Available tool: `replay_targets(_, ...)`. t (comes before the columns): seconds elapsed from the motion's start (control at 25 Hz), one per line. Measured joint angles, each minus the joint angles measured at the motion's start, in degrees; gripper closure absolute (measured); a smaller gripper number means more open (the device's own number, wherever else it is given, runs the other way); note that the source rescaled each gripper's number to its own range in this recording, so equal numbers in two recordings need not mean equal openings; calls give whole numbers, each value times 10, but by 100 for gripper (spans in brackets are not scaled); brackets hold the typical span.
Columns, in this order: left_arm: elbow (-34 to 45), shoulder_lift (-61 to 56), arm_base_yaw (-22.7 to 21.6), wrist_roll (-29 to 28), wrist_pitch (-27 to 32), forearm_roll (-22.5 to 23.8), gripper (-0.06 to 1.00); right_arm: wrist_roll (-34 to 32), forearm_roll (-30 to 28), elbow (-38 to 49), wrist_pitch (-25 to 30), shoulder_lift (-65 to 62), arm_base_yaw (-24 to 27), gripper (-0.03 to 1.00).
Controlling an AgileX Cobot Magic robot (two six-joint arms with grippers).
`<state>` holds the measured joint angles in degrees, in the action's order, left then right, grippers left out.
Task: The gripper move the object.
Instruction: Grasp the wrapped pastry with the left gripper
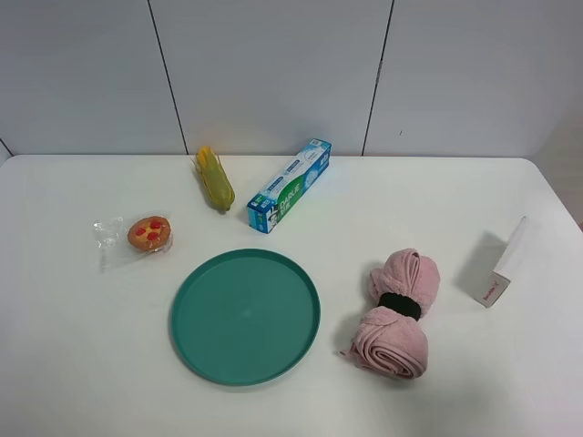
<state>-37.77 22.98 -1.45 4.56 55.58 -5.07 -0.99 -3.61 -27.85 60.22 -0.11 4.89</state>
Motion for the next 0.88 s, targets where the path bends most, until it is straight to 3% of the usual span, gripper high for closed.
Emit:
replay_targets(0.48, -167, 379, 0, 71, -103, -47, 14, 0, 0, 0, 0, 0, 0, -3)
replay_targets(0.68, -190, 488, 6, 111, -117, -77, 14, 0, 0, 0, 0, 0, 0, -3)
replay_targets(0.88, -192, 561, 41, 161, -176, -87, 14, 0, 0, 0, 0, 0, 0, -3)
